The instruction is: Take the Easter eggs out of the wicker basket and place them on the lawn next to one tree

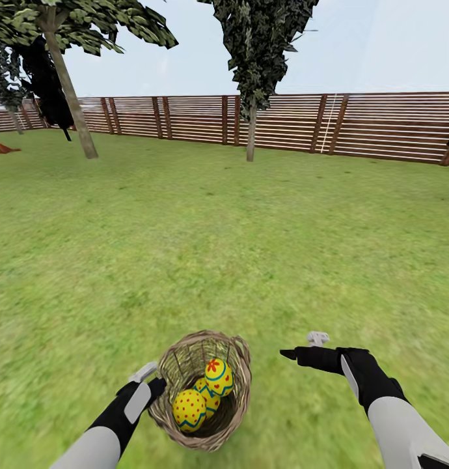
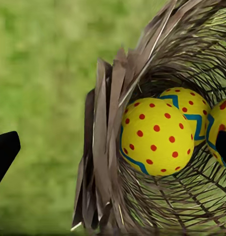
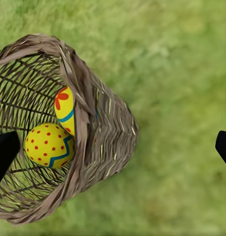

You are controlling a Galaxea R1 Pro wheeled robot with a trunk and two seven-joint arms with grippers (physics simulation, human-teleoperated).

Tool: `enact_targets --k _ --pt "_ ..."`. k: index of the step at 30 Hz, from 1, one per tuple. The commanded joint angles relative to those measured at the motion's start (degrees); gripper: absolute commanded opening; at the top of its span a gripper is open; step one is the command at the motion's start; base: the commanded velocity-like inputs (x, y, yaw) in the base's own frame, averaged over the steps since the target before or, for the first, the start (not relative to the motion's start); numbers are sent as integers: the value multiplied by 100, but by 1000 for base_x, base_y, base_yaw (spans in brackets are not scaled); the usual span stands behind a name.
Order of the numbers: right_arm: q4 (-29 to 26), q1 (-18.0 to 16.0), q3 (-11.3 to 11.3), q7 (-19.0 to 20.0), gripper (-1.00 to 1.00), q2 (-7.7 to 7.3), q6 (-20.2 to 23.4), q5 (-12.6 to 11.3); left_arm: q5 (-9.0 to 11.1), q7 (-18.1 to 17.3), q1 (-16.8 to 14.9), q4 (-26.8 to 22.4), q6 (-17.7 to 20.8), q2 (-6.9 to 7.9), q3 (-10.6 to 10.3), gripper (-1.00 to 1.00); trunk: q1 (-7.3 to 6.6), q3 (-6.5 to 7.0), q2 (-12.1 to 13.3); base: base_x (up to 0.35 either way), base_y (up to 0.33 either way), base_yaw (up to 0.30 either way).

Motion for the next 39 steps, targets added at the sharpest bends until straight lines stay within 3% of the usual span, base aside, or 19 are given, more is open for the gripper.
enact_targets --k 1,5,18,27,28,39 --pt "-8 -5 -38 48 100 5 25 53 58 -15 -1 36 0 -5 8 100 22 -24 -44 0 0 0" --pt "-8 -5 -40 48 100 2 25 53 58 -213 -1 145 -55 -23 11 100 110 -95 -205 0 0 0" --pt "1 -5 -37 35 100 26 25 53 66 -246 -1 342 -73 -21 18 100 395 -329 -726 0 0 0" --pt "1 -5 -33 30 100 28 25 53 67 -247 -1 333 -71 -10 18 100 395 -329 -726 0 0 0" --pt "1 -5 -34 30 100 28 25 53 67 -246 -1 335 -71 -10 15 -100 395 -329 -726 0 0 0" --pt "1 -5 -41 30 100 23 25 53 59 -246 -1 338 -71 -1 10 -100 395 -329 -726 0 0 0"
